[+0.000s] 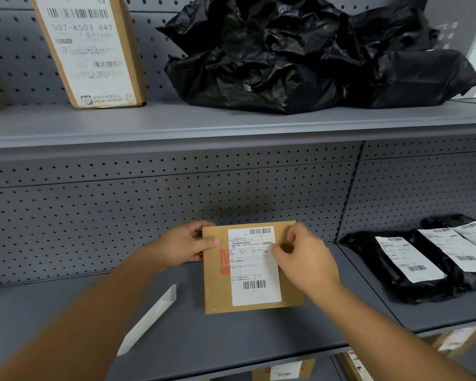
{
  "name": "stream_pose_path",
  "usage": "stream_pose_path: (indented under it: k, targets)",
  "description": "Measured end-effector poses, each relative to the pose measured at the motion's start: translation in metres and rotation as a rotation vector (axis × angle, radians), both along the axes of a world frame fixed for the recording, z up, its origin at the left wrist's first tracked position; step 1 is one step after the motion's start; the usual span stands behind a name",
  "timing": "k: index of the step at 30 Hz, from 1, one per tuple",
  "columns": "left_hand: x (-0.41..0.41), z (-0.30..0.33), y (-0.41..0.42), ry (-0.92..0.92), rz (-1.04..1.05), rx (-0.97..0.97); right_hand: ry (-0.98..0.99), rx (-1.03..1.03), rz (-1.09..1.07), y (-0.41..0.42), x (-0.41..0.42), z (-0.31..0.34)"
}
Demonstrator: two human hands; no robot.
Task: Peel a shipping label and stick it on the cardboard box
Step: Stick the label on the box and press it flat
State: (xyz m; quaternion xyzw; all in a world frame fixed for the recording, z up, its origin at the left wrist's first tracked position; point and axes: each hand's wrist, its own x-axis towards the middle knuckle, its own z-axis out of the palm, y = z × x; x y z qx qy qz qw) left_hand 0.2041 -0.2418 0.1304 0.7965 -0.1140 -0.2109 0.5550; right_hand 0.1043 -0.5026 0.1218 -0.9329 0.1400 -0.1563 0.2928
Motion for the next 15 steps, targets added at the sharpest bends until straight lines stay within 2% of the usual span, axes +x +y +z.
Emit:
stream_pose_path:
  k: [3, 8, 12, 15]
  targets:
    - [-0.003, 0.003, -0.001, -0.006, -0.010, 0.030, -0.130, 0.090, -0.003, -0.004, 0.006, -0.005]
    - [-0.011, 0.003, -0.009, -0.038, 0.051, 0.100, -0.007, 0.349, 0.119, -0.002, 0.018, -0.010]
    - [-0.024, -0.003, -0.029, -0.134, 0.185, 0.167, -0.038, 0.356, 0.078, 0.000, 0.022, -0.012]
    - [-0.041, -0.011, -0.055, -0.195, 0.367, 0.056, -0.049, 0.343, 0.051, 0.004, 0.026, -0.015]
